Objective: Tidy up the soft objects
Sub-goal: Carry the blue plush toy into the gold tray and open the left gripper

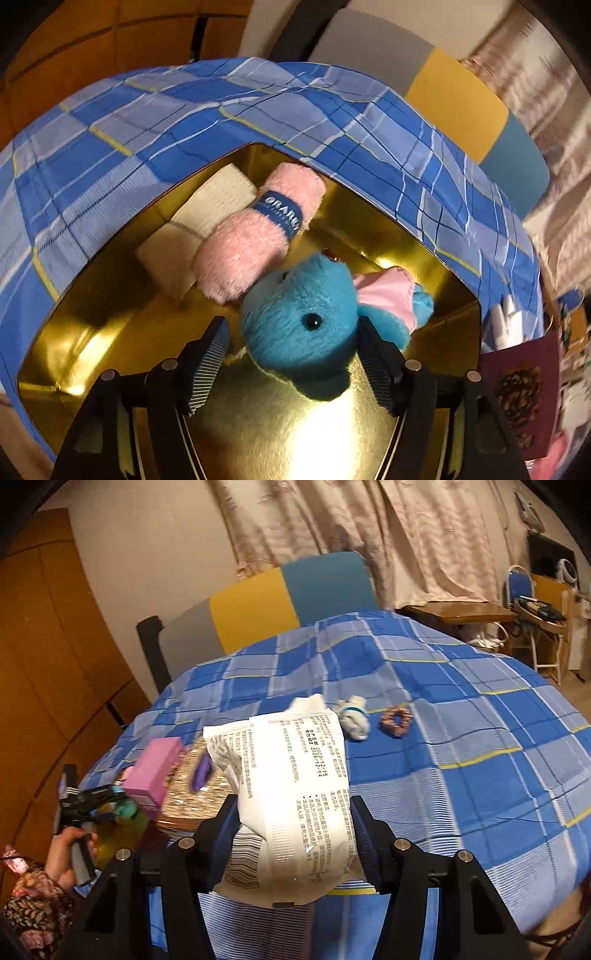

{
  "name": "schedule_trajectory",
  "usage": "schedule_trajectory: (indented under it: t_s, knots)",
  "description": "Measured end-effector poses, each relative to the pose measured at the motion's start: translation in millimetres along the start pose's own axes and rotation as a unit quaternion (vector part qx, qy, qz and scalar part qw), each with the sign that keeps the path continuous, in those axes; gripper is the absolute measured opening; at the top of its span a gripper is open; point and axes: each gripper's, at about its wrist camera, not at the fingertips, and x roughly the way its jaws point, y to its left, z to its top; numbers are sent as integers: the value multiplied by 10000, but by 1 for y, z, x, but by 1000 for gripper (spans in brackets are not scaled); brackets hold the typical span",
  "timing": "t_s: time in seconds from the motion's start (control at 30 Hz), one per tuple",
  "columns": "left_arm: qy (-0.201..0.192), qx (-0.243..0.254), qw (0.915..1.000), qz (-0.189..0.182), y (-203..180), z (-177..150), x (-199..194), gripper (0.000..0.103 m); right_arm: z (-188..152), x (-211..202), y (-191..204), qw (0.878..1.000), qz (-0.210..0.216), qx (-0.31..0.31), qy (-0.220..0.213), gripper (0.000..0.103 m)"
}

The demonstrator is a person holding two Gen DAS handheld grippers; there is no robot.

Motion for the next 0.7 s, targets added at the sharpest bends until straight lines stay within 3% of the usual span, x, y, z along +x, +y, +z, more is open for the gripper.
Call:
schedule_trajectory:
  t_s: [0.1, 0.23, 0.43, 0.7]
  knots:
    - [-41, -61, 9999, -152, -1, 3, -6, 70, 1, -3, 19, 9997, 211, -74, -50, 59]
    - [-543, -220, 9969, -534, 6, 8, -37, 78, 2, -10, 51, 9981, 477, -373, -118, 59]
    - [-1105, 269, 9928, -373, 19, 1, -81, 78, 0, -3, 99, 9932, 938, -692, -38, 60]
    - [-901, 331, 9940, -524, 63, -49, -104, 77, -11, 29, 173, 9799, 1495, -1254, 412, 60]
